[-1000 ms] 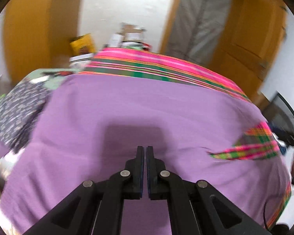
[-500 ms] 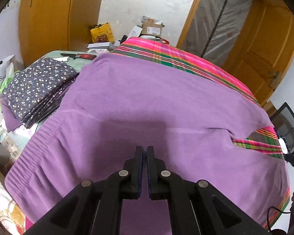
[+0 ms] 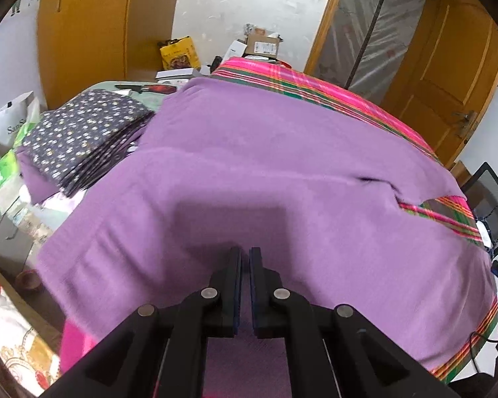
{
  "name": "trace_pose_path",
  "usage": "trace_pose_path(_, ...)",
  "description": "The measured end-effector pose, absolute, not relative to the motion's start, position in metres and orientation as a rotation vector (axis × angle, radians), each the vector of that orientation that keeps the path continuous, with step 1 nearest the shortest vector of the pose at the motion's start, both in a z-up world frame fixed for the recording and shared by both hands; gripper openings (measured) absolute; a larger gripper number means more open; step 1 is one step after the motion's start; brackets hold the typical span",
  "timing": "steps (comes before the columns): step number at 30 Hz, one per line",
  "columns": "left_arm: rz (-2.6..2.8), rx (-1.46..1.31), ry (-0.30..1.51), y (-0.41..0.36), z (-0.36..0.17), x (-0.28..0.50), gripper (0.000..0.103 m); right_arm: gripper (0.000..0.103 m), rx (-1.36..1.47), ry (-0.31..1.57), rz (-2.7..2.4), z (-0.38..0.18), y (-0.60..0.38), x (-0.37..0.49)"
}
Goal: Fold clothes
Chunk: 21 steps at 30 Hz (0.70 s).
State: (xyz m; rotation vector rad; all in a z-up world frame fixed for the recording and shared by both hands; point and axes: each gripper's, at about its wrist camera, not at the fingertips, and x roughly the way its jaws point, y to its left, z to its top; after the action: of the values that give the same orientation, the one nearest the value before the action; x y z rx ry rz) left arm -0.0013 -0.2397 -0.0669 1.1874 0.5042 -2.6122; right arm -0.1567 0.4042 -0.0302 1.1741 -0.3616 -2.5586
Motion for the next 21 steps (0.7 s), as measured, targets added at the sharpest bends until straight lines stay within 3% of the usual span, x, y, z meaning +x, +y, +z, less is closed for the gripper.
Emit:
trace_pose_path(16,-2.469,1.06,0.578,-0.266,-0.059,0.089,0.004,0.034,1.066,-0.257,-2.27,-0.023,0.299,-0.156)
trace_pose_path(18,-2.425,0.998,0.669,-0.283,-0.059,0.096,0.007,0.034,1.058,-0.253,-2.246,-0.022,0.289,-0.153)
trace_pose_path(20,-2.395,0.944,0.773,-0.299,-0.06,0.101,0.024,0.034,1.049,-0.256,-2.22,-0.022,0.279,-0.15)
trace_pose_path(21,-2.378,0.92,0.833,-0.308,-0.062,0.102,0.025,0.034,1.047,-0.257,-2.209,-0.023,0.275,-0.148)
